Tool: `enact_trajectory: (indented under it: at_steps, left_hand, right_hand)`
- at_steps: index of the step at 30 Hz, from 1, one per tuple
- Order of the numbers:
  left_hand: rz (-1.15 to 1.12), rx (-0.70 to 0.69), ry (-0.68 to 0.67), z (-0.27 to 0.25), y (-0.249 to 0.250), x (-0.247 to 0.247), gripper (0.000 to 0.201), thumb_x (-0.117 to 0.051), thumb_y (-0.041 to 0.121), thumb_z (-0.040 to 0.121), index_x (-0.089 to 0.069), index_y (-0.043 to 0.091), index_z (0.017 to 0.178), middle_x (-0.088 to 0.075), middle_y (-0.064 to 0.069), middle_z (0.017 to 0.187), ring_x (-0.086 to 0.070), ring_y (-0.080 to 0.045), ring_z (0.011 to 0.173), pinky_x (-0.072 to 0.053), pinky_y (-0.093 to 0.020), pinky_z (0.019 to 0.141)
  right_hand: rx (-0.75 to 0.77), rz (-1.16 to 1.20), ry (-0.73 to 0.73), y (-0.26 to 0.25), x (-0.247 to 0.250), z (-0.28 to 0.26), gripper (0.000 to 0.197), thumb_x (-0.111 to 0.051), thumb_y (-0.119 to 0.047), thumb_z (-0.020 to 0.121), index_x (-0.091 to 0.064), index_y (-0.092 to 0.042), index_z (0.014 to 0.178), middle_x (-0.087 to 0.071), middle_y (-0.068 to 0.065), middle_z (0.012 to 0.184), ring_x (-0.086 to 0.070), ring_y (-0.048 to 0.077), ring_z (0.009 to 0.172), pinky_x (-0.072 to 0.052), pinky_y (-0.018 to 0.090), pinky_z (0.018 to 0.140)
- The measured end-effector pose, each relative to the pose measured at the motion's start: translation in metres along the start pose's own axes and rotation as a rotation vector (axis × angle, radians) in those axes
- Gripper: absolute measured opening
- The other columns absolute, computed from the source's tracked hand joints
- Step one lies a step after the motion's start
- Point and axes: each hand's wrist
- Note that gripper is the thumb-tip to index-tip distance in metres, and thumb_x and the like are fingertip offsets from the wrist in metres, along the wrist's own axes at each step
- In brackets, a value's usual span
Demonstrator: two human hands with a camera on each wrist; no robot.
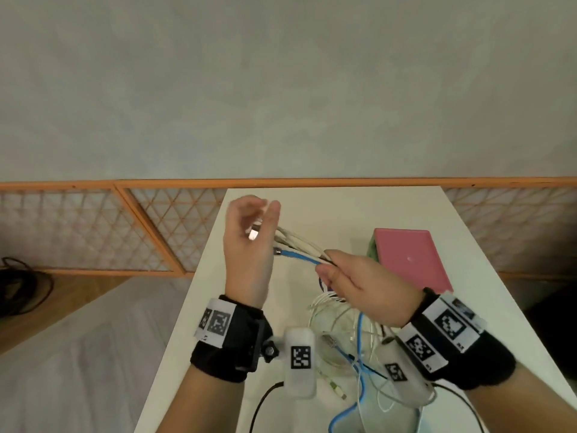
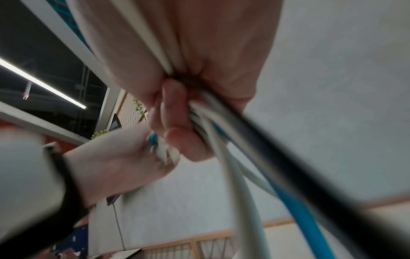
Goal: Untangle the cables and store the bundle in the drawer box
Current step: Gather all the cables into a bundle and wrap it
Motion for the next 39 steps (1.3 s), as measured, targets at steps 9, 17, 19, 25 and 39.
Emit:
enact_trajectory:
  at_steps: [9,17,19,25,39]
  left_hand:
    - [0.754,-0.227,-1.019,0.0,0.001,-0.006,0.044,-0.07,0.06,0.073,-0.059,0.024,0.095,-0.058,0.009,0.068,-0.052,-0.005,0.065,-0.046,-0.033,0.07]
    - [0.392,-0.219,-0.615,0.022,0.026,0.022,0.048,-0.059,0.053,0.085,-0.052,0.009,0.067,-0.038,0.008,0.048,-0.037,-0.007,0.043,-0.035,-0.022,0.043]
    - [0.293,-0.173,-0.478,0.032,0.029,0.034,0.046,-0.055,0.053,0.086,-0.05,0.009,0.07,-0.036,0.005,0.046,-0.036,-0.013,0.041,-0.035,-0.026,0.042]
    - [0.409,-0.21,-0.54,0.027,0.035,0.022,0.05,-0.047,0.047,0.095,-0.05,-0.001,0.078,-0.037,0.001,0.046,-0.039,-0.012,0.042,-0.036,-0.029,0.045]
    - [0.491,-0.332,-0.653,0.019,0.041,0.015,0.034,-0.045,0.049,0.094,-0.06,0.023,0.078,-0.047,0.007,0.048,-0.042,-0.007,0.043,-0.038,-0.021,0.046]
  right_hand:
    - [-0.028,-0.238,-0.162,-0.003,0.037,0.009,0.028,-0.043,-0.033,0.096,-0.061,-0.01,0.098,-0.066,0.007,0.082,-0.059,0.015,0.072,-0.043,0.027,0.067]
    - [-0.089,-0.043,-0.135,0.031,0.058,-0.012,0.023,-0.041,-0.042,0.095,-0.052,-0.023,0.087,-0.062,0.003,0.076,-0.056,0.007,0.067,-0.046,0.027,0.067]
    - [-0.108,-0.087,-0.044,0.043,0.056,-0.019,0.025,-0.033,-0.044,0.095,-0.049,-0.025,0.09,-0.059,0.0,0.077,-0.055,0.005,0.069,-0.046,0.025,0.067]
    - [-0.106,0.053,0.082,0.027,0.04,-0.009,0.082,-0.068,-0.036,0.08,-0.015,-0.035,0.143,-0.035,-0.01,0.145,-0.038,-0.016,0.124,-0.036,0.017,0.105]
    - [0.071,0.08,0.195,-0.015,0.01,0.016,0.027,-0.048,-0.018,0.095,-0.043,-0.026,0.121,-0.063,-0.003,0.077,-0.063,0.009,0.071,-0.053,0.035,0.082]
Point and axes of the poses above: each hand's wrist, its own z-axis towards the middle knuckle, its own x-axis out of the back of the hand, y = z × x
